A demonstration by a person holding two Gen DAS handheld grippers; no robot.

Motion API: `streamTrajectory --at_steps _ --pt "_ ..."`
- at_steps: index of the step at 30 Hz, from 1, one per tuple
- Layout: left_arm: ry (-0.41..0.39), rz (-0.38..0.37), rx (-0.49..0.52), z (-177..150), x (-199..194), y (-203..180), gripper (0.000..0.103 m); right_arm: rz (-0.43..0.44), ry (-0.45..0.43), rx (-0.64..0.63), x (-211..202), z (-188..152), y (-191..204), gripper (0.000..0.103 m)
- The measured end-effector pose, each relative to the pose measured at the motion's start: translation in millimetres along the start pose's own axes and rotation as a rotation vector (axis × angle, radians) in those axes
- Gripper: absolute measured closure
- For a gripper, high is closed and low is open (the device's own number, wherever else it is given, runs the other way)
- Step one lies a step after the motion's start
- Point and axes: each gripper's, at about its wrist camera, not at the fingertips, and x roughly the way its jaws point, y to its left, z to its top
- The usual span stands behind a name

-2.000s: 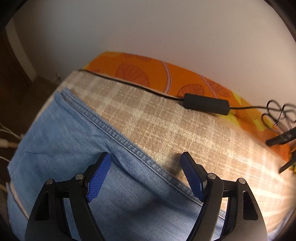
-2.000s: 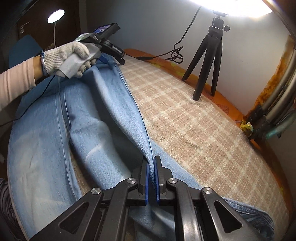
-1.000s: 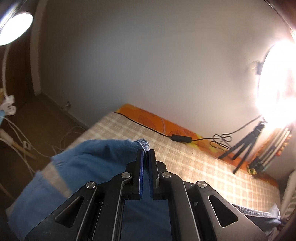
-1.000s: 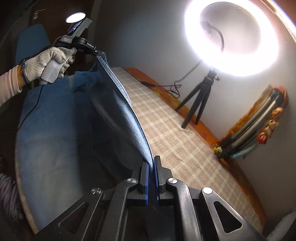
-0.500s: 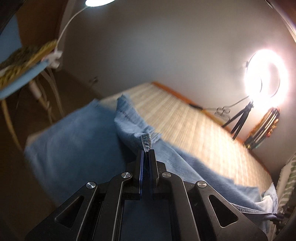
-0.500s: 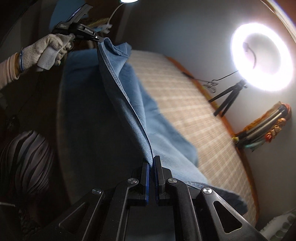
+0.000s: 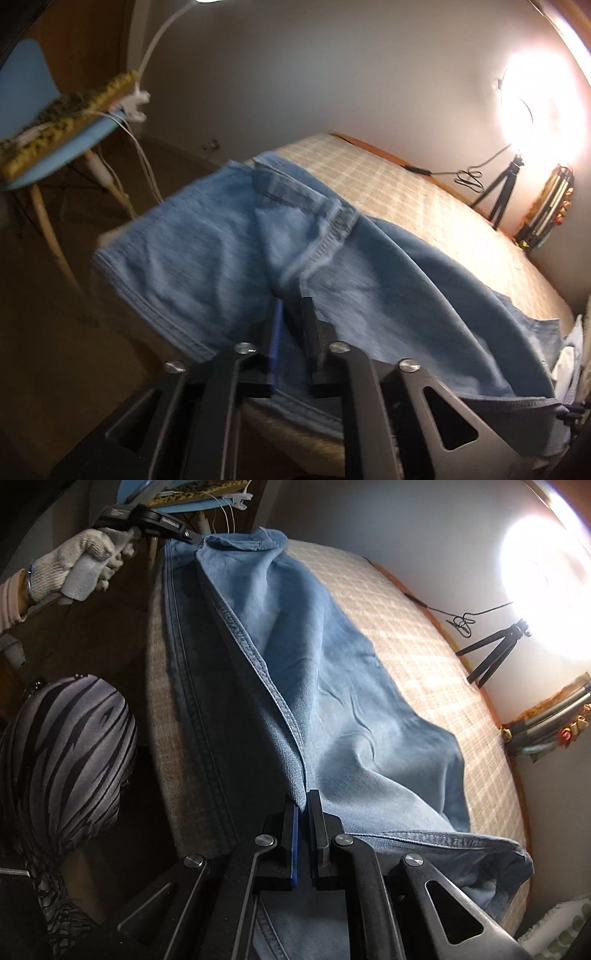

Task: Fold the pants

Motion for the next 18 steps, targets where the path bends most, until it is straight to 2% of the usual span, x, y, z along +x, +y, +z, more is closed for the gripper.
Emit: streamTrajectory --at_steps 3,5,7,9,11,16,18 --pt "-0.03 0.009 0.024 7 -7 1 0.085 0.011 0.005 0.017 4 -1 -4 0.101" --pt "-0.021 -0.005 0.078 16 -3 -8 0.063 0.023 0.007 0.036 5 0 -5 0.101" --pt "-0.011 -0.014 0.12 24 3 -14 0.055 0.039 0.006 0.064 5 0 -8 0.101" --pt "0.036 -0.031 0.191 33 19 -28 0.049 0.056 0.005 0.093 6 0 -13 0.101" --pt "0.067 -0.023 0.247 39 35 -41 0.048 0.077 0.008 0.121 6 0 -16 0.1" --pt "0.142 0.058 0.384 44 83 -64 0.048 0.116 0.016 0.168 7 0 -22 0.095" --pt "0.164 0.072 0.414 42 96 -65 0.048 0.132 0.007 0.188 3 2 -26 0.087"
